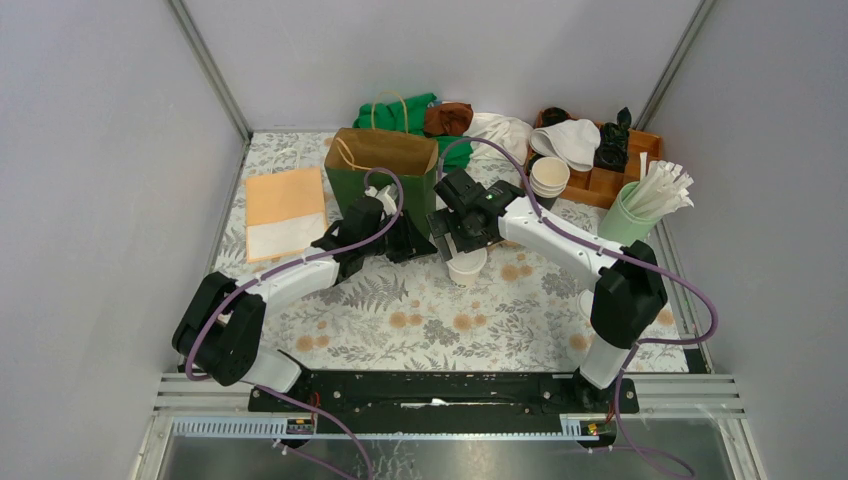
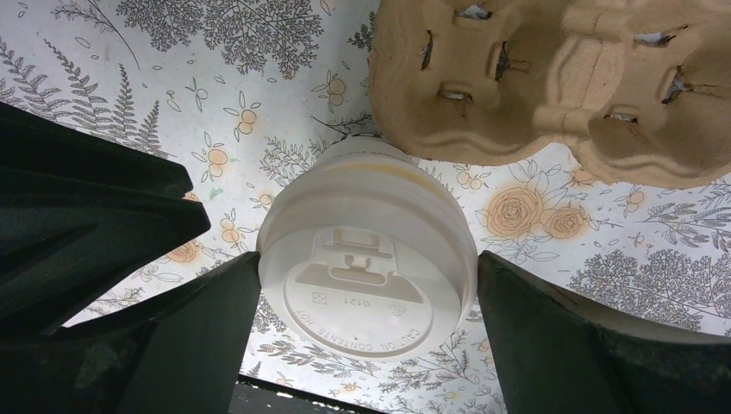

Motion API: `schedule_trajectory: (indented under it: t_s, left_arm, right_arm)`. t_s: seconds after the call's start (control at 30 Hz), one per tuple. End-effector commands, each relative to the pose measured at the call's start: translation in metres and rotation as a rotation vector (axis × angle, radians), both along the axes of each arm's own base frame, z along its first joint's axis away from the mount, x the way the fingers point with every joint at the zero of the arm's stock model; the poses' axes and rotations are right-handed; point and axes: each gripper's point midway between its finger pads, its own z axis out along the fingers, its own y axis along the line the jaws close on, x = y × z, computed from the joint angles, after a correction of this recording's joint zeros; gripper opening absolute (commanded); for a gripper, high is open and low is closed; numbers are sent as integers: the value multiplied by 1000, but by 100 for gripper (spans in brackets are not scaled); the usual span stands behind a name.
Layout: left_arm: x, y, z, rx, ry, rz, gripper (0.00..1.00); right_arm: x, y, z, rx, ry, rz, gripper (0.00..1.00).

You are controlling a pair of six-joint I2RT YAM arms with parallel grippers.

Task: Pack the takeout coffee
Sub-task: Adjust the cup lid on the coffee cup.

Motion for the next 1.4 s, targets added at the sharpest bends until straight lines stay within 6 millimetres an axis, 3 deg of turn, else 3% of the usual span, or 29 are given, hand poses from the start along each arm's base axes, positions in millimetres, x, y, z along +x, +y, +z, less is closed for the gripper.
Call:
schedule_trajectory:
  t_s: [0.0,0.5,0.8,1.0,1.17,1.37]
  left_arm:
    - [7,-5,24,-32,-66,-19,28]
    - [4,-5,24,-32,-63,-26,28]
    - [4,-7,27,-42,-65,-36,30]
    - [5,-13,37,-81,-86,-52,41]
    - [9,-18,43,-106,-96,-64,44]
    - [15,-23,41,-119,-95,-94,59]
  right_arm:
    - [9,3,31,33,-92,10,100]
    - [8,2,17,42,-45,17,100]
    - [7,1,20,75,-34,14,100]
    - [6,1,20,88,-38,19,100]
    - [3,2,17,109,-51,41,100]
    - [4,2,16,130,-73,66,100]
